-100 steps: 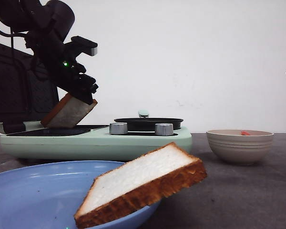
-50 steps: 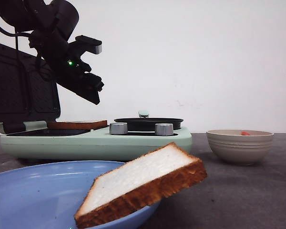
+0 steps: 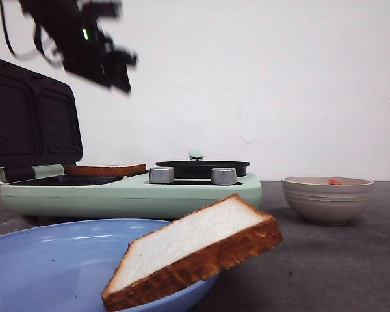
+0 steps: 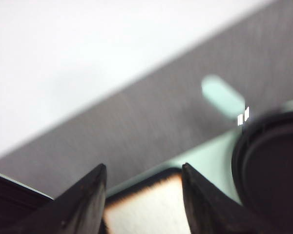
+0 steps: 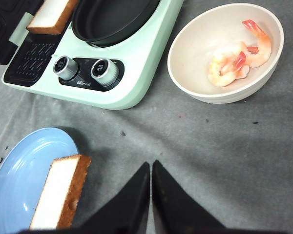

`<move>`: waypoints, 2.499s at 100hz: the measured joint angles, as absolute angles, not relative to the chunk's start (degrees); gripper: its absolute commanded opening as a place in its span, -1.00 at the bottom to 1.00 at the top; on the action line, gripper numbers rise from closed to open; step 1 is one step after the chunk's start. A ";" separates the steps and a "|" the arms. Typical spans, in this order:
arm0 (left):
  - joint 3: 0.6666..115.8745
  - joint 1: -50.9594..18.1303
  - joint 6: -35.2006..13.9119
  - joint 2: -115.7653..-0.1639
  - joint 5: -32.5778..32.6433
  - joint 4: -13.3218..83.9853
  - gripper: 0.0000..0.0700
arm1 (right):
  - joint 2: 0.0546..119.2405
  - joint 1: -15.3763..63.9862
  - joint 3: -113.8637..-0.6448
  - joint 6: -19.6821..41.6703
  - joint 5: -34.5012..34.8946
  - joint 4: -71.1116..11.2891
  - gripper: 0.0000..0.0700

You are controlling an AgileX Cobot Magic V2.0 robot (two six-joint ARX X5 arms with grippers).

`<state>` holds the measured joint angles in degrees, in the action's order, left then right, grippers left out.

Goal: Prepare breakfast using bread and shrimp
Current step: 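Lower the bread into the farther press well and open the left gripper, then raise the left gripper away from the press, then lower the right gripper onto the remaining bread slice and grasp it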

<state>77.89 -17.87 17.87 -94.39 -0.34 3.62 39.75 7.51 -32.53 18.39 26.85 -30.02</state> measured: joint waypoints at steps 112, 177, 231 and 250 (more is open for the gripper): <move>65.41 -8.10 3.33 -56.51 -16.91 32.62 -0.17 | 39.75 9.26 -32.53 19.35 32.71 -38.57 -0.97; 45.08 -8.10 -2.31 -29.98 -16.67 33.82 -0.17 | 45.47 27.40 -24.27 33.39 32.77 -21.39 -0.62; 45.08 -8.10 -2.31 -25.71 -16.64 39.20 -0.17 | 62.48 39.57 -23.94 39.09 32.73 -5.74 -0.19; 45.08 -8.10 -2.24 -25.26 -16.64 39.83 -0.17 | 64.64 40.91 -23.94 39.38 31.27 -4.91 -0.04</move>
